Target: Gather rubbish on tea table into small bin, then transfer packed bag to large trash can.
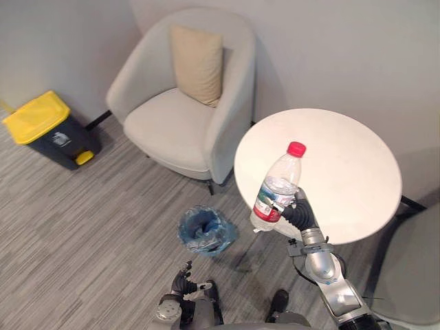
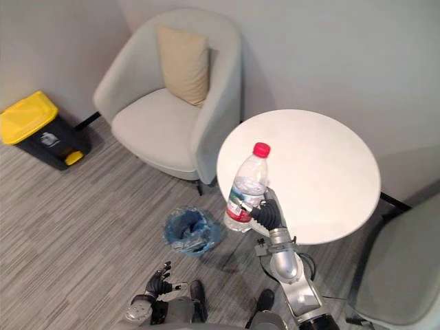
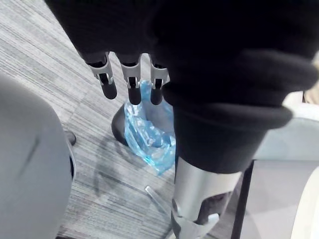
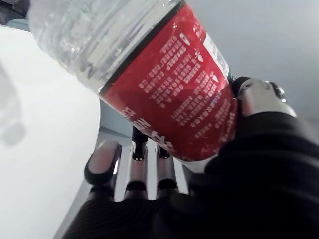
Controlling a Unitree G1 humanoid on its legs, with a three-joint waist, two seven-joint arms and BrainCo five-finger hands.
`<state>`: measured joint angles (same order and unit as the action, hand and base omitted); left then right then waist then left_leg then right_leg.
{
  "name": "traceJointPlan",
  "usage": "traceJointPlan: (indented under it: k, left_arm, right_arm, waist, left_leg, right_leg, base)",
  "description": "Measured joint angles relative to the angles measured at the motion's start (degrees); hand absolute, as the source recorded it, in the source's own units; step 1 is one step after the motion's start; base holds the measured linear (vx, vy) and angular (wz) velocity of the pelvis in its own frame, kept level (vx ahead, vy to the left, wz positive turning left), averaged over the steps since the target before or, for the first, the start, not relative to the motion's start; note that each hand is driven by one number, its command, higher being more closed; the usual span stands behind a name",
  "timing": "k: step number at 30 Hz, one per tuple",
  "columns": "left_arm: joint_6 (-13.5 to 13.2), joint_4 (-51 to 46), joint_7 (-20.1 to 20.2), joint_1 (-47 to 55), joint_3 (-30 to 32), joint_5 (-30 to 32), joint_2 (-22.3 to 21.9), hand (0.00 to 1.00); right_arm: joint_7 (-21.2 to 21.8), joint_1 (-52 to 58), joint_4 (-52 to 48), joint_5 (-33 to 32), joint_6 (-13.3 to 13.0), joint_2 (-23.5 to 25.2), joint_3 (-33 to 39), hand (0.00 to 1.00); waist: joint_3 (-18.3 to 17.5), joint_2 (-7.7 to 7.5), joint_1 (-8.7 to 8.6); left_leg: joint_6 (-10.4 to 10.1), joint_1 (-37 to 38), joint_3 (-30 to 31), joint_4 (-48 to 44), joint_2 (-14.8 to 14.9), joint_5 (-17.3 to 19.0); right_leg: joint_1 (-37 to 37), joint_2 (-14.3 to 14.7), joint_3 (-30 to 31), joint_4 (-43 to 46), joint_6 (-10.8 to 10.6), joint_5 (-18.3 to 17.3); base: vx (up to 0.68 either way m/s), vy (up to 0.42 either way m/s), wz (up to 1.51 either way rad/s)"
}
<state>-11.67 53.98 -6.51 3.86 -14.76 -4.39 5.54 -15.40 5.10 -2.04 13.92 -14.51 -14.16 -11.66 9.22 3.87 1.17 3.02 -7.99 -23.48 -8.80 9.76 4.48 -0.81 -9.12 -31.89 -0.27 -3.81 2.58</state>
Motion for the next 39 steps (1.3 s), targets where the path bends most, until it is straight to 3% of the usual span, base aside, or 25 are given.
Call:
traceJointPlan:
  k: [1, 2, 5, 8, 10, 11, 12, 13, 14, 15, 17, 18, 19, 21, 24, 27, 36, 37, 39]
  left_arm:
    - [0.0, 0.0, 0.0, 0.0, -0.5, 0.1, 0.2, 0.0]
    - [0.0, -0.1, 0.0, 0.0, -0.5, 0.6, 1.1, 0.0]
    - [0.0, -0.2, 0.0, 0.0, -0.7, 0.6, 2.7, 0.0]
    - [0.1, -1.7, 0.0, 0.0, -0.7, 0.6, 3.3, 0.0]
    - [0.1, -1.8, 0.0, 0.2, -0.8, 0.6, 3.4, 0.0]
    - [0.1, -2.1, 0.1, 0.5, -0.9, 0.6, 3.7, 0.0]
    - [0.1, -2.8, 0.0, 1.3, -1.0, 0.6, 4.0, 0.0]
    - [0.1, -2.9, 0.0, 1.1, -1.0, 0.6, 4.5, 0.0]
    - [0.1, -2.9, 0.0, 1.1, -1.0, 0.6, 4.7, 0.0]
    - [0.1, -2.8, 0.0, 1.1, -1.1, 0.6, 4.8, 0.0]
    - [0.1, -2.6, 0.0, 0.9, -1.4, 0.6, 4.8, 0.0]
    - [0.0, -2.3, 0.1, 0.8, -1.3, 0.6, 4.9, 0.0]
    - [0.0, -1.4, 0.1, -0.1, -1.0, 0.6, 5.0, 0.0]
    - [-0.3, -1.5, 0.1, 0.3, -0.6, 0.7, 3.4, 0.0]
    - [-0.2, -1.4, 0.1, 1.3, 0.8, 0.7, 2.5, 0.0]
    - [-0.2, -1.1, 0.1, 1.4, 1.4, 0.7, 2.4, 0.0]
    - [-0.2, -0.9, -0.2, 1.0, 2.0, 0.7, 3.3, 0.0]
    - [-0.2, -0.9, -0.2, -0.1, 2.1, 0.6, 3.5, 0.0]
    - [-0.2, -0.4, -0.4, -2.2, 3.0, 0.6, 3.8, 0.0]
  right_arm:
    - [-0.6, 0.0, -0.1, 0.2, 0.0, 0.1, 0.2, 1.0]
    - [-0.9, 0.2, 0.0, 0.4, 0.3, 0.6, 0.6, 1.0]
    - [-0.8, 0.8, 0.0, 0.8, 0.6, 3.0, -0.1, 1.0]
    - [-0.6, 1.1, 1.1, 1.5, 1.1, 4.1, -0.2, 1.0]
    - [-0.6, 1.5, 1.4, 1.5, 1.5, 3.8, -0.2, 1.0]
    - [-0.4, 1.7, 1.5, 1.5, 1.6, 3.7, -0.3, 1.0]
    - [0.1, 1.7, 1.7, 1.5, 1.6, 3.8, -0.5, 1.0]
    - [0.8, 1.9, 1.8, 1.5, 1.6, 3.9, -0.7, 1.0]
    - [1.0, 1.9, 1.8, 1.5, 1.6, 3.8, -0.8, 1.0]
    - [1.3, 1.8, 1.8, 1.5, 1.6, 3.6, -0.8, 1.0]
    - [1.6, 1.7, 1.8, 1.5, 1.5, 3.6, -0.8, 1.0]
    - [1.6, 1.8, 1.8, 1.5, 1.5, 3.7, -0.7, 1.0]
    - [1.6, 1.6, 1.9, 1.4, 1.4, 3.3, -0.3, 1.0]
    - [1.7, 1.1, 2.7, 1.4, 1.4, 2.0, -0.1, 1.0]
    - [1.8, 1.3, 2.8, 1.4, 1.4, 1.5, 0.2, 1.0]
    - [1.9, 2.2, 2.8, 1.3, 1.4, 1.4, 0.6, 1.0]
    - [2.0, 0.4, 6.4, 0.0, 1.2, 2.6, -1.7, 1.0]
    - [2.1, -0.9, 6.8, -0.4, 1.2, 2.1, -2.7, 1.0]
    - [2.1, -5.3, 9.0, -0.7, 1.1, 1.4, -4.9, 1.0]
  waist:
    - [-0.3, 0.01, -0.23]
    - [-0.5, -0.61, 0.07]
    - [-0.6, -3.27, 0.2]
    - [0.0, -4.67, 1.12]
    - [0.1, -4.67, 0.88]
    - [0.1, -4.75, 0.4]
    - [0.4, -4.55, -0.68]
    - [0.7, -4.68, -1.64]
    - [0.7, -4.89, -1.78]
    - [0.7, -4.92, -1.91]
    - [0.8, -4.78, -2.01]
    - [0.5, -5.71, -1.9]
    - [1.0, -6.07, -2.0]
    - [0.7, -3.1, -0.92]
    - [0.5, -1.82, -0.47]
    - [0.5, -2.66, -0.48]
    - [1.0, -2.73, 0.45]
    - [1.9, -2.55, 1.32]
    - [4.9, -2.47, 1.36]
  left_leg:
    - [-3.1, 0.5, 0.6, 1.1, -0.2, -2.8]
    - [-4.7, 0.9, 2.0, 2.1, -1.2, -4.9]
    - [-4.4, 1.1, 3.1, 2.5, -2.7, -4.7]
    - [-2.9, 0.5, 4.3, -3.0, -4.6, 0.8]
    - [-2.4, 0.4, 6.3, -5.2, -5.5, 3.1]
    - [-2.2, 0.7, 7.7, -5.8, -5.9, 3.7]
    - [-1.6, 0.8, 10.4, -6.0, -5.7, 3.9]
    - [-1.5, 0.8, 12.8, -6.1, -5.6, 4.1]
    - [-1.6, 0.8, 14.0, -6.0, -5.6, 4.1]
    - [-2.3, 1.1, 16.3, -5.8, -5.5, 3.8]
    - [-3.1, 2.0, 18.0, -6.1, -5.4, 3.6]
    - [-4.0, 2.2, 19.7, -6.9, -6.2, 4.0]
    - [-5.2, 2.6, 21.3, -8.1, -7.2, 5.0]
    - [-5.9, 2.7, 21.7, -7.8, -4.8, 5.2]
    - [-7.7, 3.6, 22.0, -5.0, -2.8, 4.8]
    - [-8.5, 4.9, 23.6, -3.5, -2.2, 4.3]
    - [-9.0, 1.4, 28.2, -3.5, -3.6, 1.9]
    - [-9.0, -0.5, 28.2, -4.4, -3.8, 1.6]
    - [-9.1, -4.4, 28.9, -7.0, -4.3, 1.5]
  right_leg:
    - [-0.3, -0.4, -1.0, 0.9, -0.6, -0.5]
    - [-0.7, -1.1, -1.4, 1.3, -1.1, -0.8]
    - [-0.9, -2.5, -2.4, 2.3, -2.3, -1.6]
    - [0.7, -8.7, -1.6, 15.0, -4.0, -7.8]
    - [3.3, -11.1, 4.5, 23.6, -1.9, -8.9]
    - [5.6, -11.4, 9.4, 29.0, 1.1, -8.3]
    - [9.3, -10.3, 15.8, 35.4, 3.6, -9.2]
    - [10.6, -7.0, 20.6, 35.7, 2.2, -13.0]
    - [11.4, -5.3, 22.7, 35.2, 1.9, -14.6]
    - [13.1, -1.8, 25.9, 33.6, 1.7, -16.5]
    - [14.9, 1.5, 28.1, 29.6, 1.4, -16.6]
    - [14.5, 2.5, 28.6, 21.6, 0.6, -12.5]
    - [13.6, 2.2, 28.0, 19.1, 0.5, -6.6]
    - [11.9, 4.2, 26.9, 16.4, 1.1, -5.8]
    - [9.6, 6.6, 25.3, 11.7, 2.1, -4.4]
    - [6.7, 7.2, 23.5, 9.8, 2.2, -4.3]
    - [7.1, 5.7, 18.7, 9.6, 2.4, -4.3]
    - [9.1, 5.4, 18.5, 11.1, 2.7, -4.5]
    - [12.9, 4.4, 17.9, 15.0, 3.1, -5.6]
  base:
    - [0.11, 0.163, 0.49]
    - [0.08, 0.141, 0.46]
    - [0.13, 0.103, 0.34]
    - [0.09, 0.124, 0.3]
    - [0.08, 0.085, 0.46]
    - [0.18, 0.062, 0.75]
    - [0.23, 0.014, 0.98]
    - [0.2, -0.024, 0.95]
    - [0.18, -0.092, 0.98]
    - [0.14, -0.077, 0.84]
    - [0.21, -0.139, 0.92]
    - [0.24, -0.198, 1.11]
    - [0.19, -0.172, 0.95]
    - [0.16, -0.13, 0.28]
    - [0.12, -0.125, 0.06]
    - [0.05, -0.074, 0.27]
    - [-0.05, -0.003, 0.33]
    - [-0.15, -0.014, 0.16]
    - [-0.23, -0.012, 0.21]
